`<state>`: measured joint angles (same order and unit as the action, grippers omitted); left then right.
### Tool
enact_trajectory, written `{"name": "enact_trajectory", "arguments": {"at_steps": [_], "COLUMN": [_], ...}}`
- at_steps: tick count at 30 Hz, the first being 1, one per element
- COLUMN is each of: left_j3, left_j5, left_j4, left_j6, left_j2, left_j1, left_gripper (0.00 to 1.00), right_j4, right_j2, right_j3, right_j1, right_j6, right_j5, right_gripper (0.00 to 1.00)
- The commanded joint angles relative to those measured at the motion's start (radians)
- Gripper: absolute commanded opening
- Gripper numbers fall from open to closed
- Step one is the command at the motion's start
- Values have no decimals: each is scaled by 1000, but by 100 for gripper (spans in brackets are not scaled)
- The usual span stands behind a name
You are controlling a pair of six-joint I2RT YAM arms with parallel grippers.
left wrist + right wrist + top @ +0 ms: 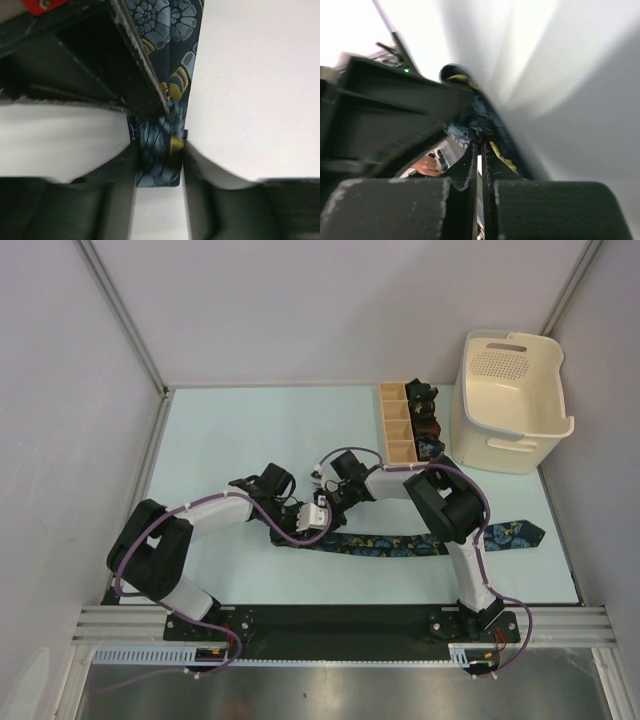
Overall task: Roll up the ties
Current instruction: Roll the tie at the center of the board.
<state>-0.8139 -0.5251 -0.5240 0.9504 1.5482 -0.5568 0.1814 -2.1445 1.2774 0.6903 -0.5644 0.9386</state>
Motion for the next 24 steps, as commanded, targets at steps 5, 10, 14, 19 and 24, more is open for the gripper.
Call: {"name": "enact_trajectory", "arguments": {"at_steps": [5, 10, 14, 19, 24], "left_j3": [-4, 1, 1, 1, -11], "left_j5": [-30, -55, -119, -125, -112], "left_j4": [-17, -47, -47, -19, -8], "left_j6": [14, 73, 77, 85, 88], "left_j2": [-78, -82, -85, -56, -33], "left_j1": [98, 138, 135, 120, 83], "left_gripper": [68, 70, 69, 73, 77], "right_j4": [139, 171, 208, 221, 242], "right_j2": [-18, -40, -55, -66, -66], "right_j3": [19, 42, 69, 82, 103], "right_j1": [-21, -12, -3, 0, 2], "right_j6": [93, 116, 132, 141, 162], "right_j5": [-121, -153, -179, -182, -182], "right_gripper": [0, 0, 0, 0, 0]}}
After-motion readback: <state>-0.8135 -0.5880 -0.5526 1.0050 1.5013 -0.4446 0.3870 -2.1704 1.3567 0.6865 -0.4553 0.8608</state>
